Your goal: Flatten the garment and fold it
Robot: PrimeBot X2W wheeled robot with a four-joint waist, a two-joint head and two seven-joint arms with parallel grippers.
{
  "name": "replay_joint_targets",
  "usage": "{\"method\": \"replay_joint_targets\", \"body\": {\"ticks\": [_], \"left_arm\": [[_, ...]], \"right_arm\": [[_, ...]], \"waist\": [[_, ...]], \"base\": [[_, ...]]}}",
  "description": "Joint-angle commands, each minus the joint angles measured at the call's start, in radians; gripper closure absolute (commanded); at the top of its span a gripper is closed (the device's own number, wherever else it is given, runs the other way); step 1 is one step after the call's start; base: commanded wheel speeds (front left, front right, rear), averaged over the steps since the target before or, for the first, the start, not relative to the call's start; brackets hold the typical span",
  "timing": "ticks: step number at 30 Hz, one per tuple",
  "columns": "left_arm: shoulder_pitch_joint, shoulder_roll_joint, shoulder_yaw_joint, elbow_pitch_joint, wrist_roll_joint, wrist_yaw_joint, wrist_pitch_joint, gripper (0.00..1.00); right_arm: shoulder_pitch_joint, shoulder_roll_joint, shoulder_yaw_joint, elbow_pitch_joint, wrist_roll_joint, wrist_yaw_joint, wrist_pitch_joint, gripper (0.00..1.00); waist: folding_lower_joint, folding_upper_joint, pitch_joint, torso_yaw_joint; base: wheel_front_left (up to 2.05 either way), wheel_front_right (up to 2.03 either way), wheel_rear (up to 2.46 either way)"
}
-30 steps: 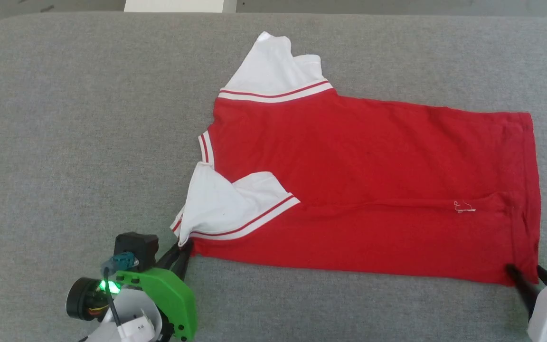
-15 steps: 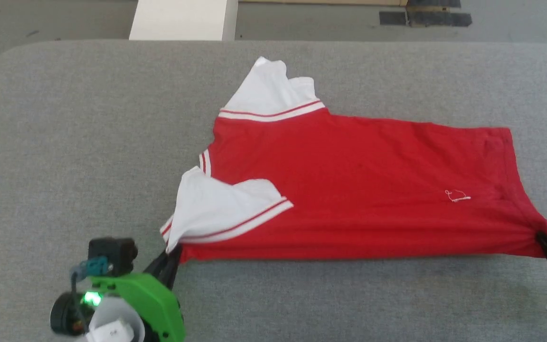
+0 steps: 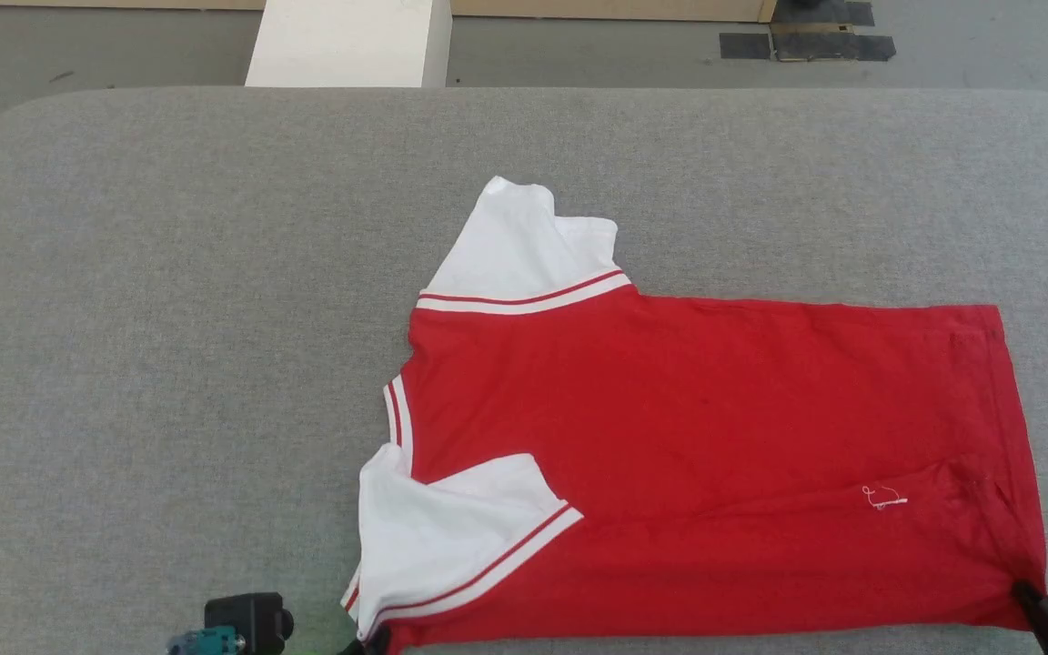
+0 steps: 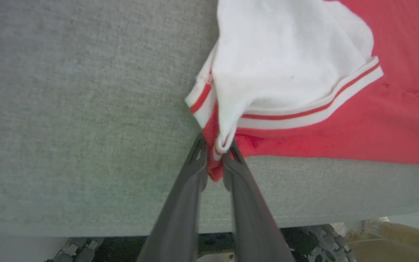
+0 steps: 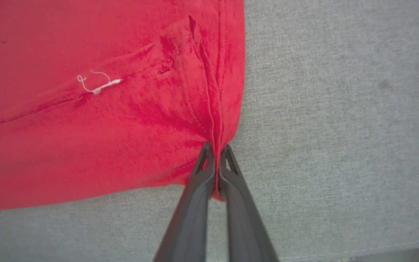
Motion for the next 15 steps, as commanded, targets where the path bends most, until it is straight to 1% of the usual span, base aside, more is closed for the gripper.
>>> {"method": "replay_joint_targets", "body": {"ticks": [1,2,3,4,5,6,7,8,11,14,15], "left_arm": [[-0.016,-0.008,0.002,0.023,-0.007,-0.012,-0.006,0.51],[-0.026,-0.013,0.001,0.043,-0.01,-0.019,-0.01,0.23],[-0.033,-0.015,0.002,0.058,-0.011,-0.025,-0.015,0.0],[-0.042,-0.022,0.007,0.075,-0.012,-0.028,-0.028,0.0],[-0.049,-0.024,0.012,0.087,-0.009,-0.029,-0.04,0.0],[-0.055,-0.024,0.017,0.099,-0.004,-0.031,-0.053,0.0],[-0.057,-0.025,0.024,0.104,-0.003,-0.032,-0.065,0.0],[-0.054,-0.021,0.061,0.096,-0.003,-0.029,-0.114,0.0],[-0.046,-0.002,0.096,0.05,-0.002,-0.025,-0.143,0.0],[-0.062,0.043,0.125,-0.04,0.028,-0.019,-0.156,0.0],[-0.08,0.066,0.131,-0.077,0.055,-0.014,-0.159,0.0]], "right_arm": [[-0.007,0.002,0.008,0.01,-0.002,-0.002,-0.012,1.0],[-0.014,0.001,0.017,0.019,-0.001,-0.002,-0.018,1.0],[-0.02,-0.002,0.024,0.024,-0.001,-0.002,-0.026,0.94],[-0.026,-0.005,0.031,0.031,-0.001,-0.002,-0.033,0.64],[-0.03,-0.006,0.034,0.035,0.001,-0.002,-0.039,0.44],[-0.037,-0.005,0.035,0.038,0.004,-0.002,-0.049,0.0],[-0.04,-0.007,0.038,0.038,0.006,-0.002,-0.054,0.0],[-0.046,-0.019,0.049,0.021,0.013,-0.002,-0.079,0.0],[-0.051,-0.022,0.046,-0.009,0.01,-0.002,-0.113,0.0],[-0.063,-0.021,0.043,-0.056,-0.012,-0.002,-0.159,0.0],[-0.072,-0.017,0.037,-0.073,-0.025,-0.002,-0.186,0.0]], "waist": [[0.0,-0.0001,-0.003,-0.001],[0.0,-0.0001,-0.007,-0.002],[0.0,-0.0001,-0.01,-0.003],[0.0,-0.0001,-0.016,-0.004],[0.0,-0.0001,-0.022,-0.005],[0.0,-0.0001,-0.029,-0.007],[0.0,-0.0001,-0.035,-0.008],[0.0,-0.0001,-0.055,-0.016],[0.0,-0.0001,-0.065,-0.026],[0.0,-0.0001,-0.058,-0.039],[0.0,-0.0001,-0.049,-0.042]], "base": [[0.0,0.0,0.0],[0.0,0.0,0.0],[0.0,0.0,0.0],[0.0,0.0,0.0],[0.0,0.0,0.0],[0.0,0.0,0.0],[0.0,0.0,0.0],[0.0,0.0,0.0],[0.0,0.0,0.0],[0.0,0.0,0.0],[0.0,0.0,0.0]]}}
